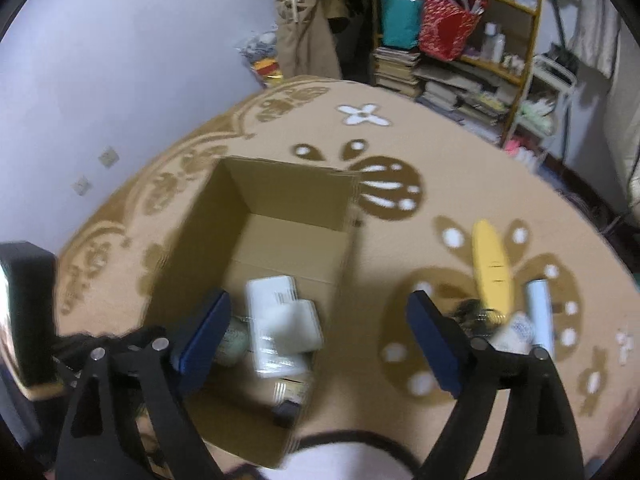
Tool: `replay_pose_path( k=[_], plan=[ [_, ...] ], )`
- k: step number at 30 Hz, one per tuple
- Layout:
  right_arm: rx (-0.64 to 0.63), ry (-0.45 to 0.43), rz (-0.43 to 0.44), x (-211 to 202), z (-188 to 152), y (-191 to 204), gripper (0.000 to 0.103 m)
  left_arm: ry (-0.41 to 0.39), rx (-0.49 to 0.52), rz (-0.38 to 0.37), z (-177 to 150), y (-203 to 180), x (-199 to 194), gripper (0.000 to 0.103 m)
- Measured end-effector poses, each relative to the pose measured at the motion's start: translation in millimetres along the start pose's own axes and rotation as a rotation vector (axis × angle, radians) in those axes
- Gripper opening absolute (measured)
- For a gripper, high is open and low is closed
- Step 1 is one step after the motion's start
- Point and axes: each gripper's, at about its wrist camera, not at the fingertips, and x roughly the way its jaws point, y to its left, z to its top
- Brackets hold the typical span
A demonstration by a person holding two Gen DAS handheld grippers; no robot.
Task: Organize rigid objects
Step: 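Open the right gripper to drop the charger onto the remote, then move the right gripper back over the item pile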
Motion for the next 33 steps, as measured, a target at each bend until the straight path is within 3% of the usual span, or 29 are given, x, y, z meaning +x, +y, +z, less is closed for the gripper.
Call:
replay_pose_path(
  k=[19, 27, 33],
  plan=[
    [0.110, 0.094, -0.214, 30.3, -33.6, -119.4, 0.096, -0.002, 0.007, 0.008, -1.3, 0.8, 0.9, 0.007],
    [0.288, 0.145, -0.182, 49.6, -53.7, -163.0, 0.096, -0.002, 0.005, 0.012, -1.8, -0.2, 0.2, 0.007],
    [0.352, 0.151, -0.221, 58.1, -62.1, -182.5, 0.096, -0.002, 0.008, 0.015, -2.0, -0.5, 0.2, 0.007]
  ],
)
